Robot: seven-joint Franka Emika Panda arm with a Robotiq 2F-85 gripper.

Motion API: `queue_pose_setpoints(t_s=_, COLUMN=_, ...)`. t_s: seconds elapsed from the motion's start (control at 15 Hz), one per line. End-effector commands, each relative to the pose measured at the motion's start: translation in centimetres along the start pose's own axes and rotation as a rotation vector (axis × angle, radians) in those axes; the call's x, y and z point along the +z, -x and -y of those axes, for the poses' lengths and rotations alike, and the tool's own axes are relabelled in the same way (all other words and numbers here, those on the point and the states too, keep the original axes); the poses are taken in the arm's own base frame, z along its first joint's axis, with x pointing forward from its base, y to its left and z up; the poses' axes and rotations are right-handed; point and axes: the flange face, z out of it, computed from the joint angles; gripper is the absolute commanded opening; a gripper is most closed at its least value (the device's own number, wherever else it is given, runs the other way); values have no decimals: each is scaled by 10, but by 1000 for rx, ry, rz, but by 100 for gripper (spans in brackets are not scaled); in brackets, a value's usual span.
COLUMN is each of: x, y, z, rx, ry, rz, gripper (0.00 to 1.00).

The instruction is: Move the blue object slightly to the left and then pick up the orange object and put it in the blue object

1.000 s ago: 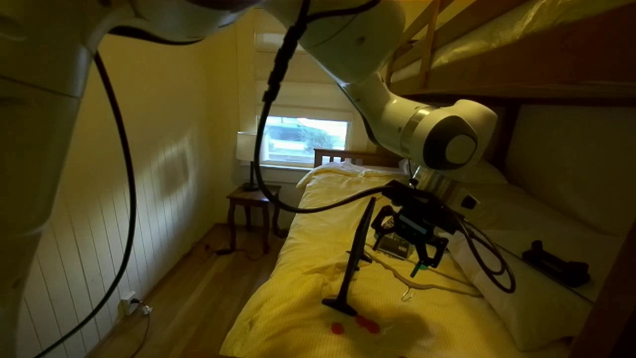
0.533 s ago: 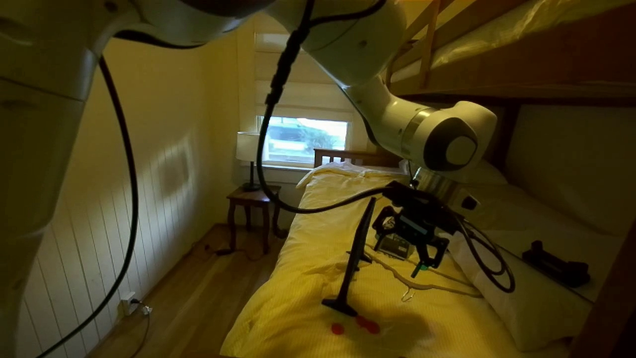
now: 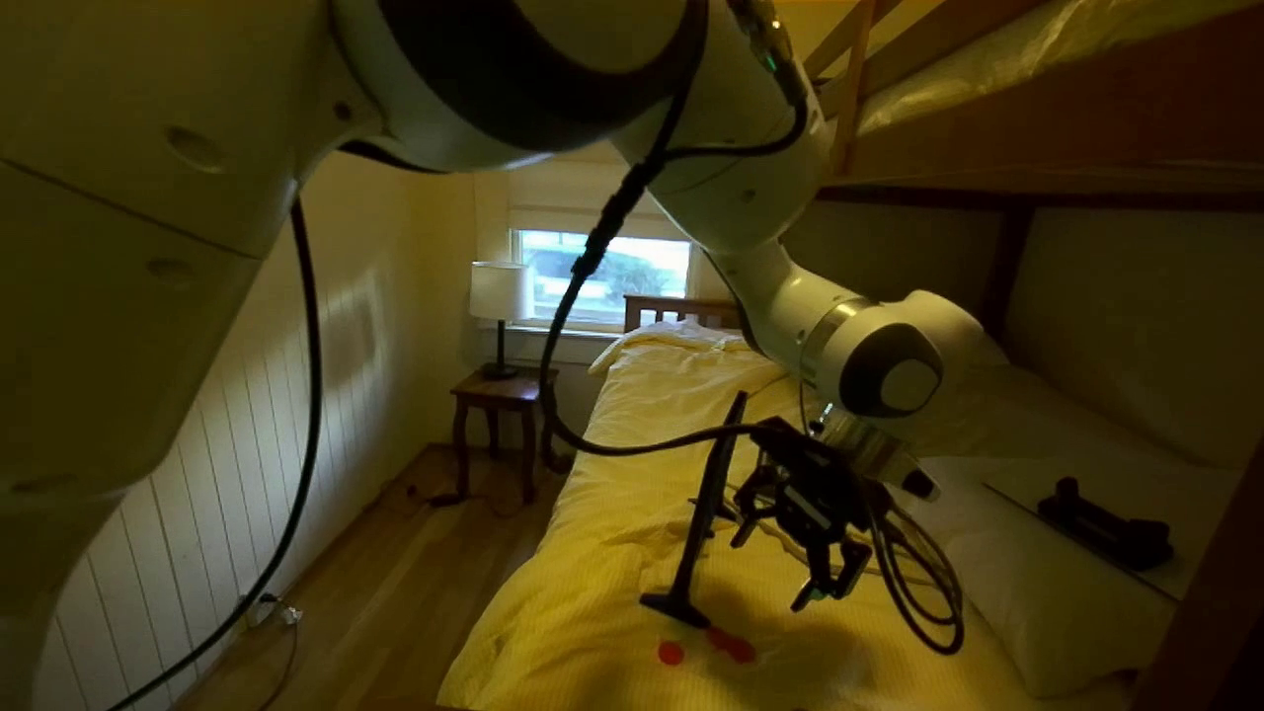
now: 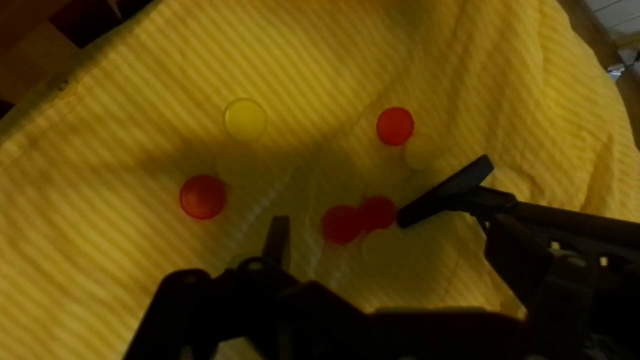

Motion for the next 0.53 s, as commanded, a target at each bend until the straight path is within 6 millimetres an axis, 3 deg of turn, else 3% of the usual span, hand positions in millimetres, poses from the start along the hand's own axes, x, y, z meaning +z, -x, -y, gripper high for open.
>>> queue_pose_setpoints(t_s=0.0, x=23, y=-20, z=-9, rx=87, ry=-68, rz=15, gripper=100)
queue_pose_setpoints(t_s=0.47, x=58, y=-37, z=-21, rx=190, ry=-162, rz=-16, gripper=100)
